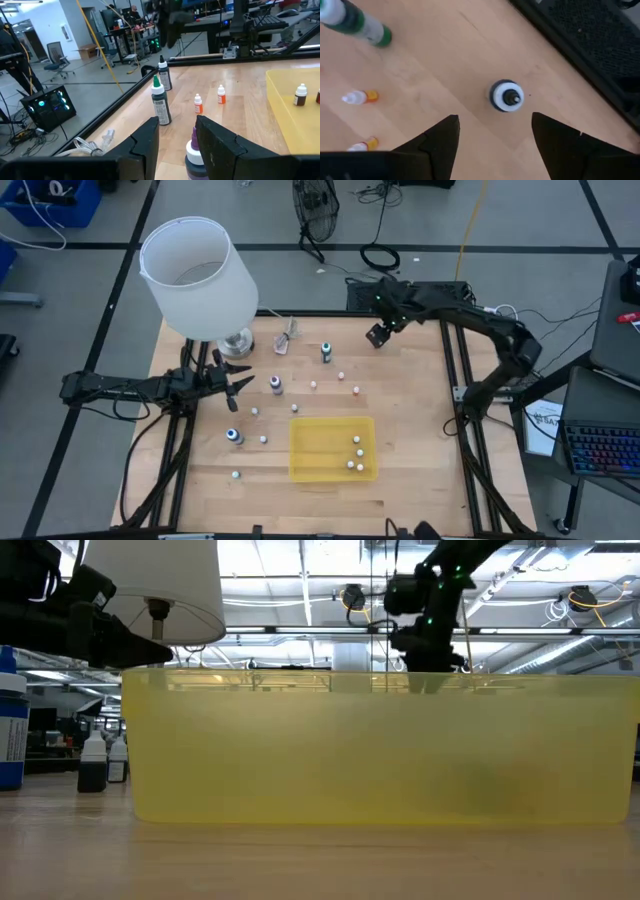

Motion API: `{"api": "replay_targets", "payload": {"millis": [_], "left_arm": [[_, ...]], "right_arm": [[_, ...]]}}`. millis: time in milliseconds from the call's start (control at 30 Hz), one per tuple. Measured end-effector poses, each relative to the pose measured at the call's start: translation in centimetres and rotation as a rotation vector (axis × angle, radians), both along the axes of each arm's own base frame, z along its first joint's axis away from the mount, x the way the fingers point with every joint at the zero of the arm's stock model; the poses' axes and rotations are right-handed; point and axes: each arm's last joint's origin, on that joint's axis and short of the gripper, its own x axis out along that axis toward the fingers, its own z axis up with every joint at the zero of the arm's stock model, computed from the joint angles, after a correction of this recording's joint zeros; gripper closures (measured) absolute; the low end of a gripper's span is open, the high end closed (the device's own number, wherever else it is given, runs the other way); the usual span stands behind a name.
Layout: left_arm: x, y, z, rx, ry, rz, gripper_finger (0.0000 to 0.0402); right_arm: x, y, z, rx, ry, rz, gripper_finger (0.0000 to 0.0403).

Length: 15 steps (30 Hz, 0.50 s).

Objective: Pick & Place food coloring
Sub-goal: Put the large black food coloring bottle into the yellow container

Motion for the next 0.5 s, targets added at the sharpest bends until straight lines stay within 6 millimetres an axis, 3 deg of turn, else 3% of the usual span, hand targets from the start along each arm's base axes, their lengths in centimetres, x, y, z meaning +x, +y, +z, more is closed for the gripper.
{"api": "replay_targets", "payload": {"millis": [333,500], "left_arm": [[0.0,0.0,0.0,0.000,0.000,0.000,0.0270],[0.0,0.0,0.0,0.000,0.000,0.000,0.0270]], "right_arm": [[1.7,-1.8,-3.9,0.041,0.074,0.005,0.0165],[1.9,-2.4,-4.7,0.014,0.117,-0.015,0.0170]]}}
